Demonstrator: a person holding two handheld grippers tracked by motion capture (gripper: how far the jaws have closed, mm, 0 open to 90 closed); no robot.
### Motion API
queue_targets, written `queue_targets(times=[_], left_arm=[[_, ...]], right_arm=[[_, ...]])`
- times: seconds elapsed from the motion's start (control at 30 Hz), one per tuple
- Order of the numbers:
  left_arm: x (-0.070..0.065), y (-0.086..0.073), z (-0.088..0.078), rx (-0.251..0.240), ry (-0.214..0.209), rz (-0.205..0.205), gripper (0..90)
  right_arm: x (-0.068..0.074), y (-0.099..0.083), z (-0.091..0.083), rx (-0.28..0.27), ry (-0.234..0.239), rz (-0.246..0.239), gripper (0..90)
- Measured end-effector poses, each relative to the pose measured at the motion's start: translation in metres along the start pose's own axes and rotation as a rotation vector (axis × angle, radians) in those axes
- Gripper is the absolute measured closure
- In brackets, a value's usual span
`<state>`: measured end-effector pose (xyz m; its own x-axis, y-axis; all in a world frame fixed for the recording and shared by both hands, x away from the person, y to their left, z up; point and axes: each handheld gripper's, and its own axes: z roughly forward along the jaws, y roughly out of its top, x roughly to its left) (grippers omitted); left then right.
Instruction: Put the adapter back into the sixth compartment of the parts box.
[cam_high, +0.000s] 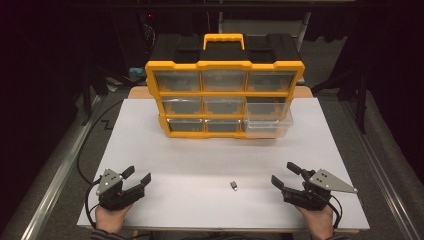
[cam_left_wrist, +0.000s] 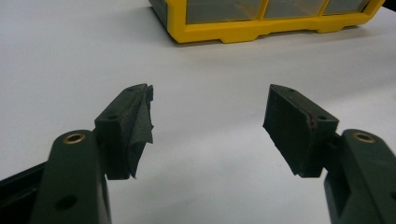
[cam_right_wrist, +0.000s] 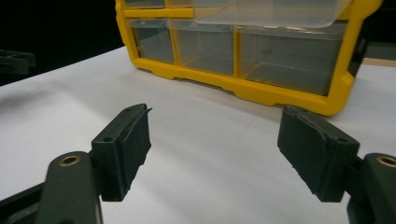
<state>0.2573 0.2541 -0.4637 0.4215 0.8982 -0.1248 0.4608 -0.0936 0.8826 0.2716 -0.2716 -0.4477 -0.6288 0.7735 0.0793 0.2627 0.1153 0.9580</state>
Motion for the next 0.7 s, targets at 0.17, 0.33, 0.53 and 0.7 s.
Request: queue_targets(times=[0.17,0.33,0.53,0.7], left_arm=[[0.000,-0.001,0.000,0.002,-0.001,0.000,32.9],[0.000,-0.001,0.000,0.004,-0.004,0.003,32.9],[0.000,-0.001,0.000,0.002,-0.008,0.001,32.9],[0.000,-0.001,0.001,0.005,-0.010,0.003,32.9]], right_arm=[[0.005,0.001,0.006,-0.002,0.018,-0.014,25.6],[0.012,0.003,0.017,-0.001,0.055,0.001,24.9],[0.019,0.007,0.029,0.000,0.085,0.003,24.5],[0.024,0.012,0.040,0.012,0.109,0.028,23.9]])
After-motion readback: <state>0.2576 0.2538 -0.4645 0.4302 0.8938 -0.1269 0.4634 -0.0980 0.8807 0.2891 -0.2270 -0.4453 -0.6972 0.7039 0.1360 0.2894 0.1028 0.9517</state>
